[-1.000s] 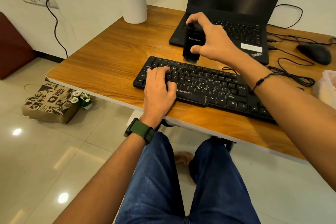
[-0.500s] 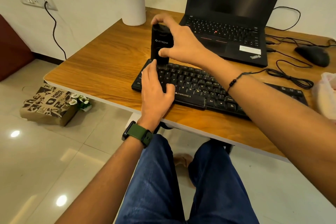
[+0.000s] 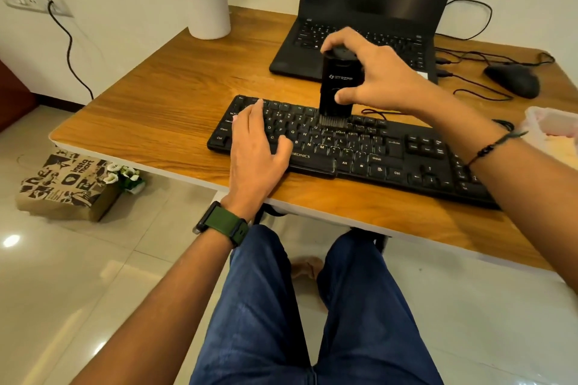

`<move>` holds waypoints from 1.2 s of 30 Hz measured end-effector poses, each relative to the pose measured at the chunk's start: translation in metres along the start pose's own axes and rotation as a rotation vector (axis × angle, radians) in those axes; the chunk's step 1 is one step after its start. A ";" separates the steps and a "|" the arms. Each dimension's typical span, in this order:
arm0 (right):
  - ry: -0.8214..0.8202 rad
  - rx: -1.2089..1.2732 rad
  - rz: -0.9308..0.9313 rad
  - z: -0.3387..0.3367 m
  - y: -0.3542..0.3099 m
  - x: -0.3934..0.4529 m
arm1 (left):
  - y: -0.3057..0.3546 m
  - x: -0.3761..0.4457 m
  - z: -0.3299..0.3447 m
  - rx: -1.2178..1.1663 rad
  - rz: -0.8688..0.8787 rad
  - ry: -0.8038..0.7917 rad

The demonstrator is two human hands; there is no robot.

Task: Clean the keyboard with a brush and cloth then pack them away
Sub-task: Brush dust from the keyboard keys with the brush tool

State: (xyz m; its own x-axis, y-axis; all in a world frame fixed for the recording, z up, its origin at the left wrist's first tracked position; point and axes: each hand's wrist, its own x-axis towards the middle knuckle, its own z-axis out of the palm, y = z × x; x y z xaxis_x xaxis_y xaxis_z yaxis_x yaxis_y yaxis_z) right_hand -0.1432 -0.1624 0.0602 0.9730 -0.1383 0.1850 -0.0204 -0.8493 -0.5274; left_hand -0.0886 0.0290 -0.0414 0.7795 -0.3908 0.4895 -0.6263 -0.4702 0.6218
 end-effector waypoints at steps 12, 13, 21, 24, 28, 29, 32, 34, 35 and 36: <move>-0.025 -0.048 -0.008 0.003 0.001 -0.004 | 0.007 0.001 0.008 0.020 0.044 -0.047; -0.020 -0.071 0.017 -0.005 0.008 -0.014 | 0.007 0.001 0.008 0.021 0.042 -0.050; 0.028 -0.119 0.135 -0.043 0.026 -0.046 | 0.007 0.000 0.008 0.017 0.039 -0.046; -0.058 -0.169 0.122 -0.041 0.022 -0.033 | 0.007 0.000 0.007 0.022 0.043 -0.049; -0.134 -0.185 0.055 -0.012 0.009 -0.009 | 0.007 0.000 0.007 0.029 0.043 -0.052; -0.127 -0.166 0.034 -0.005 0.003 -0.003 | 0.007 -0.001 0.007 0.032 0.044 -0.052; -0.057 -0.025 0.003 0.005 -0.012 0.010 | 0.006 0.000 0.007 0.037 0.047 -0.050; -0.006 0.113 0.010 0.009 -0.015 0.012 | 0.006 0.000 0.007 0.040 0.046 -0.051; 0.009 0.146 0.016 0.010 -0.014 0.010 | 0.007 -0.001 0.007 0.040 0.043 -0.053; 0.014 0.146 0.025 0.010 -0.010 0.008 | 0.007 -0.001 0.007 0.039 0.041 -0.056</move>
State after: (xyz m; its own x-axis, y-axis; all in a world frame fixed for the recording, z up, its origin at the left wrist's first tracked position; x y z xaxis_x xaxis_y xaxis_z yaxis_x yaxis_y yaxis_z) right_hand -0.1333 -0.1502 0.0589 0.9691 -0.1664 0.1818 -0.0095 -0.7624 -0.6471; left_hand -0.0936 0.0204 -0.0421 0.7522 -0.4531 0.4785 -0.6583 -0.4834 0.5770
